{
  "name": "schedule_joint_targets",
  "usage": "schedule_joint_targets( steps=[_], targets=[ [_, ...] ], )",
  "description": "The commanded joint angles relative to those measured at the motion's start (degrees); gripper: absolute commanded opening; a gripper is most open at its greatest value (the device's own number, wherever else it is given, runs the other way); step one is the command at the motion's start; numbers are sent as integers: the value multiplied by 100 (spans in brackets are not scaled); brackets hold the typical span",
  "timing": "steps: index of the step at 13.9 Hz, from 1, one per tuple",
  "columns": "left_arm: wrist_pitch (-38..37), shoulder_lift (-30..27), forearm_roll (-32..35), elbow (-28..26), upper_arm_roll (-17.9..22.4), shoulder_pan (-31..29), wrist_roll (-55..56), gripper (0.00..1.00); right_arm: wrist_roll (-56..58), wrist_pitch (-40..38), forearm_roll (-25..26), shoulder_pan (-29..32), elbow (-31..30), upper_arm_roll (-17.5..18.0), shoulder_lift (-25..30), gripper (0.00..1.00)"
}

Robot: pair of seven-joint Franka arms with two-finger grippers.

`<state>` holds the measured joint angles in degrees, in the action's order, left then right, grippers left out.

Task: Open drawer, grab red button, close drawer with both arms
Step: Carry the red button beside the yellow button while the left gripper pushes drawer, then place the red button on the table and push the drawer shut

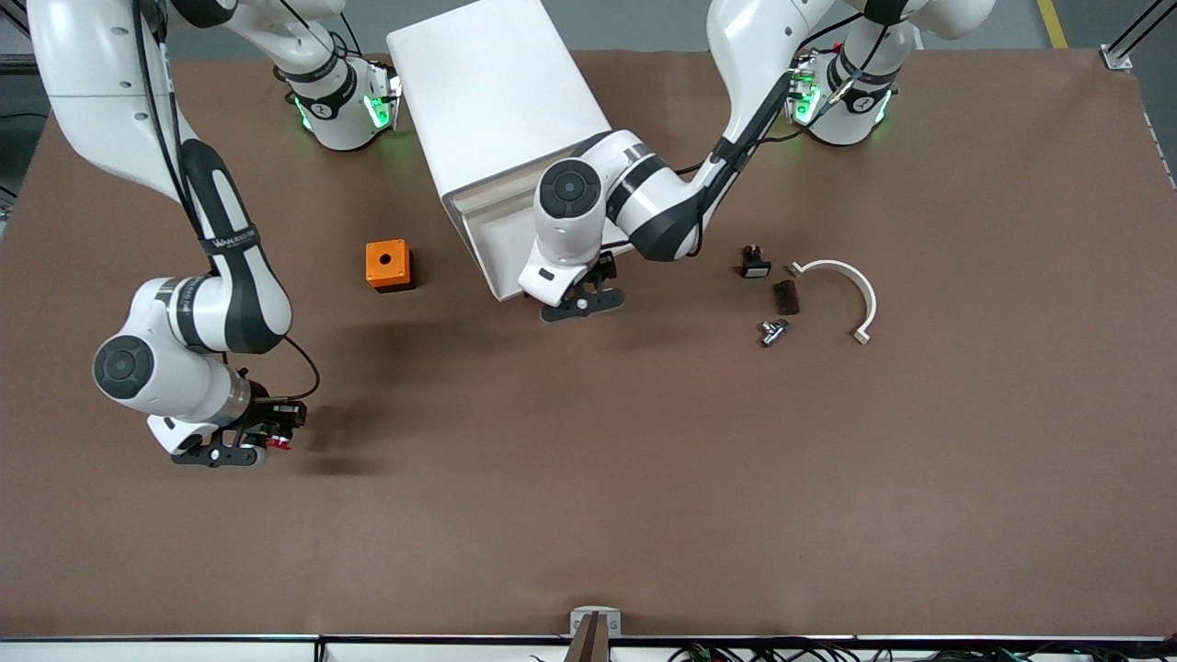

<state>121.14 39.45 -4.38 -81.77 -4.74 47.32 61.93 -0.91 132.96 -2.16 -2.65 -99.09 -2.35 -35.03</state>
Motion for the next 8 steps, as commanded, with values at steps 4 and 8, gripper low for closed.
schedule_joint_targets(
  steps=[4,8],
  targets=[
    [24,-69,-677,-102,-211,5,74,100,38,108,41,90,21,95,-118,1],
    [24,-78,-914,-181,-334,5,65,100,38,134,41,63,13,95,-214,2]
  ],
)
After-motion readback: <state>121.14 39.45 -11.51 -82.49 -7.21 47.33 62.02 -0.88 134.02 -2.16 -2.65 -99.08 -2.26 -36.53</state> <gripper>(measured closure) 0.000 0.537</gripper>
